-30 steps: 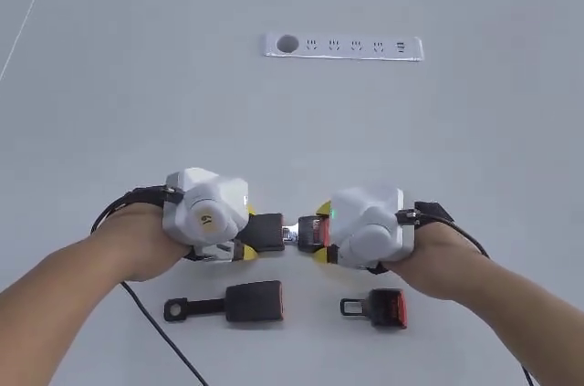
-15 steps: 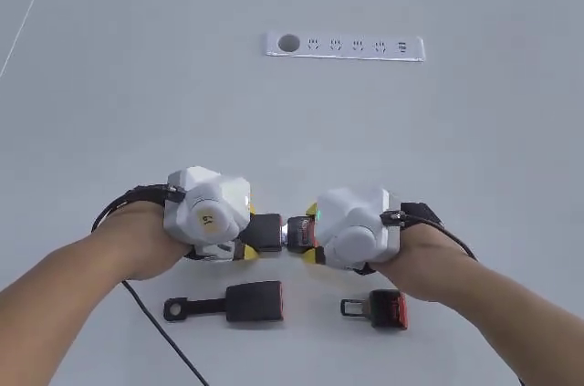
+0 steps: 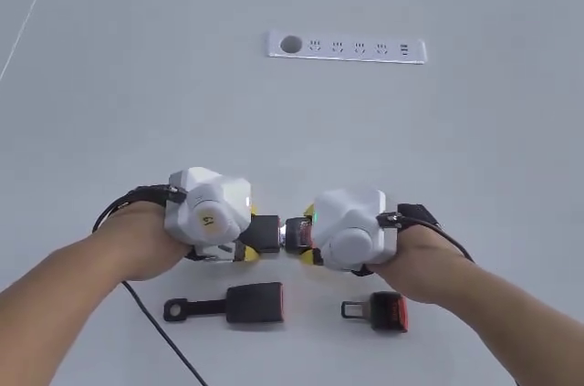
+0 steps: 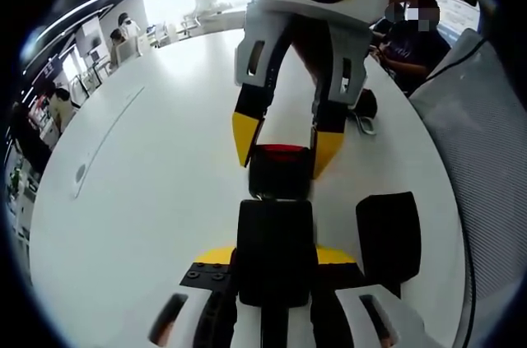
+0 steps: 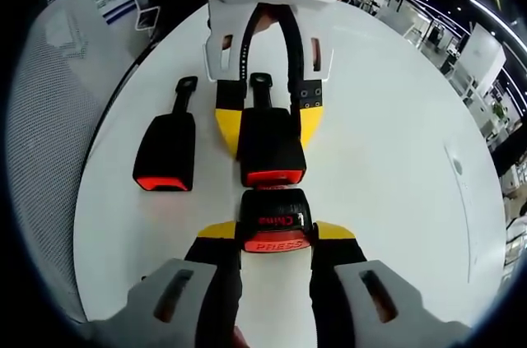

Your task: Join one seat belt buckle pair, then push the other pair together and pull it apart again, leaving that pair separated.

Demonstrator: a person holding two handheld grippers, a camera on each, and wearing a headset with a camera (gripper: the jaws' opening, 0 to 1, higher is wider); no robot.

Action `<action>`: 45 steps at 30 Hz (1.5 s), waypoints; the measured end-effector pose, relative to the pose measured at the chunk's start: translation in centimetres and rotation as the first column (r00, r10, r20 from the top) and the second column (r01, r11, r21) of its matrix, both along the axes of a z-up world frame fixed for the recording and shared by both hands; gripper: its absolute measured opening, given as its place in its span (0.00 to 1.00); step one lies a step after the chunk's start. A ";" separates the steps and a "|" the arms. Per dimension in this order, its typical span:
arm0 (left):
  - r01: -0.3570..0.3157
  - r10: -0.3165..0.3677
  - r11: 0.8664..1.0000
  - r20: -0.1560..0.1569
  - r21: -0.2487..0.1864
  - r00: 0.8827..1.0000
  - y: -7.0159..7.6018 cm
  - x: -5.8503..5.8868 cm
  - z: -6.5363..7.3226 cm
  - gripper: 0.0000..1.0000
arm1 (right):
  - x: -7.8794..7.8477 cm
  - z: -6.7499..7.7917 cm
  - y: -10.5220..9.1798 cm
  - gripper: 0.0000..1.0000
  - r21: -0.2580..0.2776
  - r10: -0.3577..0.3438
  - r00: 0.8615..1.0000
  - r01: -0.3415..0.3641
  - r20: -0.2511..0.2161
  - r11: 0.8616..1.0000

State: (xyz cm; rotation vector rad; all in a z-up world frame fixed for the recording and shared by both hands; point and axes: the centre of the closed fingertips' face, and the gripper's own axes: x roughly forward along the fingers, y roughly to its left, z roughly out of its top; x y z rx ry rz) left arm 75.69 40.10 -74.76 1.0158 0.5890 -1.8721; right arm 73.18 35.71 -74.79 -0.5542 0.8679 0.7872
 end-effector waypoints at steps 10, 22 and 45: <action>0.002 -0.002 1.000 -0.003 -0.004 1.000 0.0 0.0 0.0 0.34 | 0.1 0.1 0.1 0.29 -0.002 0.002 1.000 -0.002 -0.004 1.000; -0.002 0.002 1.000 -0.006 -0.005 1.000 -0.1 0.0 -0.1 0.34 | 0.0 0.1 0.2 0.30 -0.001 0.003 1.000 -0.003 -0.006 1.000; -0.018 0.017 1.000 -0.022 -0.024 1.000 0.2 0.2 -0.1 0.33 | -0.4 0.2 -0.2 0.29 0.038 -0.015 1.000 0.016 -0.011 0.999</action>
